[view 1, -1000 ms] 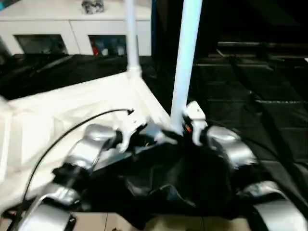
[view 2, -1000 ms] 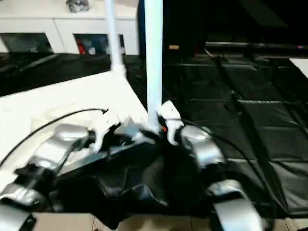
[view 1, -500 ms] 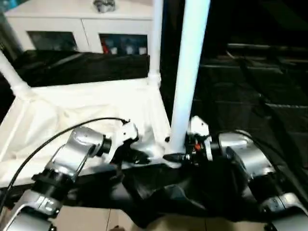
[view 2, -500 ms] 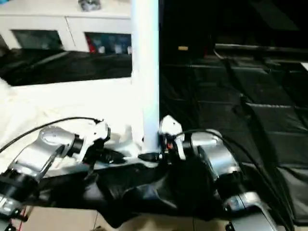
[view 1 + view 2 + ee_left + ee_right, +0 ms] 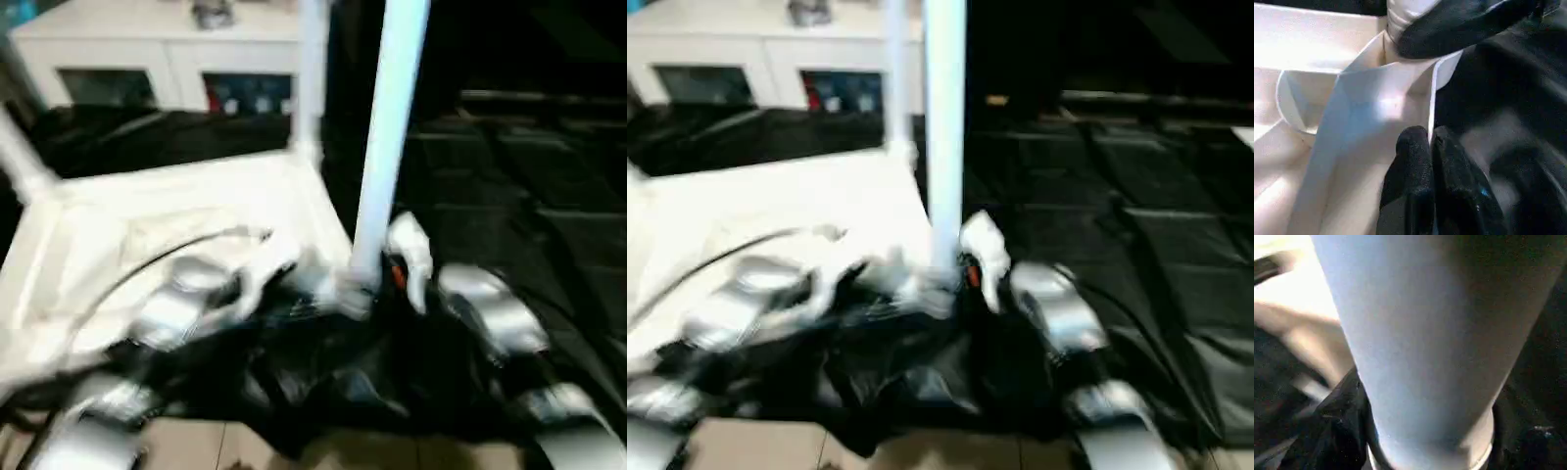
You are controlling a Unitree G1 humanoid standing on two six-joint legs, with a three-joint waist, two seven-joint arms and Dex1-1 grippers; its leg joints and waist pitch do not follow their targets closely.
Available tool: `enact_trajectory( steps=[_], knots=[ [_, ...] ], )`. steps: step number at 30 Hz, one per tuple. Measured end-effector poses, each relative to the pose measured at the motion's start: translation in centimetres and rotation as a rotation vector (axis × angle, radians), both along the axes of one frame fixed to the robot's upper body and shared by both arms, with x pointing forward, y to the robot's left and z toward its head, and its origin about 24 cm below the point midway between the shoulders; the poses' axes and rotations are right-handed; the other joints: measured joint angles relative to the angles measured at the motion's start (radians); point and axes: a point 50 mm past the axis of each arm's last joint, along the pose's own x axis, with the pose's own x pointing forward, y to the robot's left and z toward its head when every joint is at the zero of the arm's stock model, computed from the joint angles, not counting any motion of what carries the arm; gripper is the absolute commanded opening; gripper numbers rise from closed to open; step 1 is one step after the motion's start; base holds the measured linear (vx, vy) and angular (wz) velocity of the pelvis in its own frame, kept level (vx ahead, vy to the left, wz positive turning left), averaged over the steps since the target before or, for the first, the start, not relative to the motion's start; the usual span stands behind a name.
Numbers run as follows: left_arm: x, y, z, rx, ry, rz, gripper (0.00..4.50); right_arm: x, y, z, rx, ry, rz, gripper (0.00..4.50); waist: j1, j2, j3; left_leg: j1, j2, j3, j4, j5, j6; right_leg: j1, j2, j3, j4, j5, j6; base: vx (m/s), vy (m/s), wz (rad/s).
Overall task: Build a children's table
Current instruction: Rotate leg to tighten
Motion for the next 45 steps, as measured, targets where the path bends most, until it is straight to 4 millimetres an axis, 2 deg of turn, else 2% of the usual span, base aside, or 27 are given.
enact_trajectory(
  steps=[3, 6, 8, 12, 14, 16, 21, 28, 31, 34, 36, 37, 45],
  knots=[
    [0.6, -1.0, 0.0, 0.005, -0.023, 0.059, 0.00, 1.0, 0.9, 0.1, -0.001, 0.002, -0.155, 2.73, -0.011, 0.000, 0.000, 0.000, 0.000, 0.001, -0.001, 0.000, 0.000, -0.001, 0.000, 0.000, 0.000, 0.001, -0.002, 0.000, 0.000, 0.00],
    [0.7, -1.2, 0.1, 0.011, -0.028, 0.065, 0.00, 1.3, 1.1, 0.1, 0.001, 0.001, -0.184, 2.73, -0.013, 0.000, -0.001, 0.000, 0.000, 0.003, -0.003, 0.000, 0.000, -0.001, 0.000, 0.000, -0.001, 0.001, -0.001, 0.000, 0.000, 0.00],
    [0.6, -1.2, 0.1, 0.013, -0.026, 0.058, 0.00, 1.3, 1.2, 0.0, 0.013, -0.001, -0.188, 3.29, -0.015, 0.000, -0.001, 0.000, 0.000, 0.004, -0.003, 0.000, 0.000, -0.001, 0.001, 0.000, -0.001, 0.001, -0.001, 0.000, 0.000, 0.00],
    [0.7, -1.1, 0.0, 0.012, -0.027, 0.059, 0.00, 1.4, 1.6, -0.1, 0.031, -0.008, -0.188, 3.52, -0.020, 0.000, -0.001, 0.000, 0.000, 0.005, -0.002, 0.000, 0.001, -0.001, 0.000, 0.000, -0.001, 0.001, -0.002, 0.000, 0.000, 0.00],
    [0.6, -0.8, 0.1, 0.014, -0.028, 0.044, 0.00, 1.3, 1.6, 0.0, 0.032, -0.014, -0.164, 3.88, -0.022, 0.000, 0.000, 0.000, 0.000, 0.005, -0.002, 0.000, 0.001, -0.002, 0.000, 0.001, -0.001, 0.001, -0.002, 0.000, 0.000, 0.00],
    [0.5, -0.3, 0.2, 0.017, -0.030, 0.013, 0.00, 1.2, 1.5, 0.1, 0.032, -0.028, -0.090, 3.88, -0.026, -0.001, 0.000, -0.002, 0.001, 0.005, -0.003, 0.000, 0.001, -0.004, 0.000, 0.000, -0.001, 0.001, -0.002, 0.000, 0.000, 0.00],
    [-0.5, 1.1, 0.3, -0.002, -0.009, -0.101, 0.00, -0.2, 0.2, 0.3, 0.000, -0.055, 0.180, 3.88, -0.019, 0.000, 0.000, -0.007, 0.001, 0.006, -0.005, 0.001, 0.010, -0.008, 0.001, -0.001, -0.003, 0.000, -0.002, 0.000, 0.000, 0.00],
    [-2.2, 2.7, 0.3, -0.011, 0.046, -0.268, 0.00, -2.7, -1.3, 0.6, -0.046, -0.029, 0.526, 3.88, 0.005, 0.000, 0.000, -0.006, 0.002, 0.007, -0.001, -0.001, 0.012, -0.007, 0.000, 0.000, -0.003, 0.000, -0.002, 0.000, 0.000, 0.00],
    [-2.7, 3.2, 0.3, -0.012, 0.063, -0.305, 0.00, -3.3, -1.5, 0.8, -0.047, -0.005, 0.596, 3.88, 0.007, 0.000, 0.000, -0.005, 0.001, 0.007, 0.000, 0.000, 0.013, -0.007, 0.000, 0.001, -0.002, 0.000, -0.002, 0.000, 0.000, 0.00],
    [-3.1, 3.7, 0.5, 0.009, 0.082, -0.365, 0.00, -4.2, -1.3, 0.7, -0.030, 0.019, 0.664, 3.55, 0.008, 0.000, 0.000, -0.005, 0.002, 0.007, 0.000, 0.000, 0.013, -0.007, 0.000, 0.001, -0.002, 0.000, -0.002, 0.000, 0.000, 0.00],
    [-3.3, 4.0, 0.6, 0.012, 0.091, -0.382, 0.00, -4.3, -1.2, 0.8, -0.019, 0.027, 0.678, 3.43, 0.008, 0.001, 0.001, -0.005, 0.002, 0.007, 0.000, 0.000, 0.013, -0.007, 0.000, 0.001, -0.002, 0.000, -0.002, 0.000, 0.000, 0.00],
    [-3.3, 4.1, 0.6, 0.014, 0.092, -0.386, 0.00, -4.3, -1.2, 0.8, -0.018, 0.027, 0.683, 3.18, 0.008, 0.001, 0.001, -0.005, 0.002, 0.007, 0.000, 0.000, 0.013, -0.007, 0.000, 0.001, -0.002, 0.000, -0.002, 0.000, 0.000, 0.00],
    [-3.5, 4.1, 0.7, 0.015, 0.099, -0.397, 0.00, -4.7, -1.0, 0.7, -0.006, 0.047, 0.672, 2.73, 0.009, 0.001, 0.001, -0.006, 0.001, 0.007, 0.000, 0.000, 0.013, -0.007, 0.000, 0.001, -0.002, 0.000, -0.002, 0.000, 0.000, 0.00]
  ],
)
